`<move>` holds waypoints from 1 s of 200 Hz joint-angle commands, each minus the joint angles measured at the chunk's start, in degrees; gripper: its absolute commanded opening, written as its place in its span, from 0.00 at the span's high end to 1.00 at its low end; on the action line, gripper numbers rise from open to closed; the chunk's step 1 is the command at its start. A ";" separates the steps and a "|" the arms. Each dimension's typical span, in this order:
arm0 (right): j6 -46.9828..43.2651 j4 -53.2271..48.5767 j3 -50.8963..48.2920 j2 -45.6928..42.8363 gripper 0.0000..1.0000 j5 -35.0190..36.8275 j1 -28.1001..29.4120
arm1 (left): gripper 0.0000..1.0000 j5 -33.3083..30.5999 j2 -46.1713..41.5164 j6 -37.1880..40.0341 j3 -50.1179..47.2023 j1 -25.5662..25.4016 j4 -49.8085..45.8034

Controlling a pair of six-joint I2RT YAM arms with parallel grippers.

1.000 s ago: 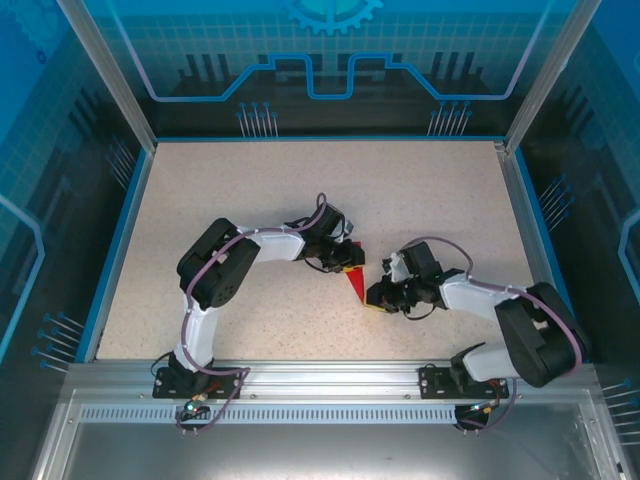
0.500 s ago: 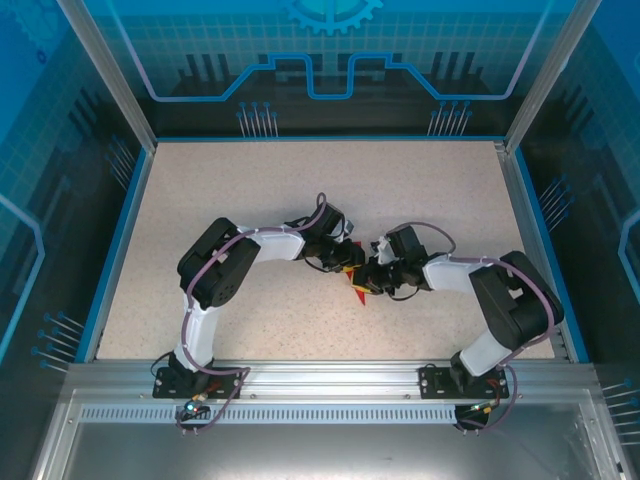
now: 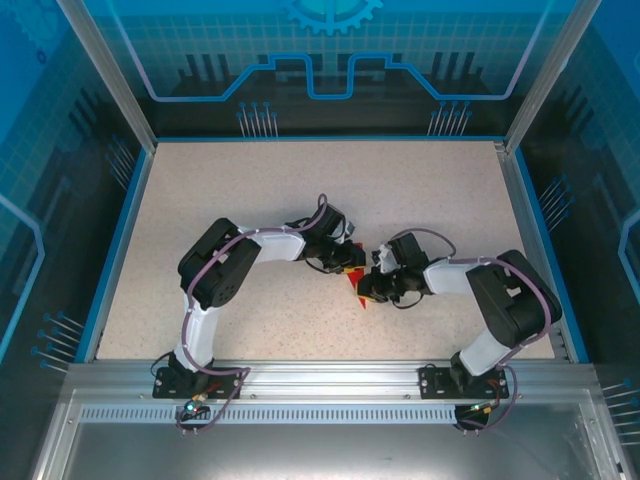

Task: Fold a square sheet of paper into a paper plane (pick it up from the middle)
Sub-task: Fold the wing for the fifth time at the center of the table.

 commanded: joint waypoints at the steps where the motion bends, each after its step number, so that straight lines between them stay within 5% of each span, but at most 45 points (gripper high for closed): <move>1: -2.48 -7.08 -5.00 -0.98 0.87 -3.56 -1.26 | 0.70 -1.86 3.16 1.53 -0.78 0.01 -5.10; 55: -5.09 -9.99 -5.85 -8.32 0.86 -7.28 -4.27 | 0.70 -1.04 2.91 0.53 -1.48 -0.07 -4.05; 106: 2.72 -3.28 -3.35 -13.04 0.86 -3.77 -4.12 | 0.70 -0.45 3.16 0.35 -0.80 -0.07 -4.46; 200: 14.89 10.72 0.50 -1.05 0.92 1.51 -0.60 | 0.70 0.24 3.07 0.26 -0.54 -0.07 -4.51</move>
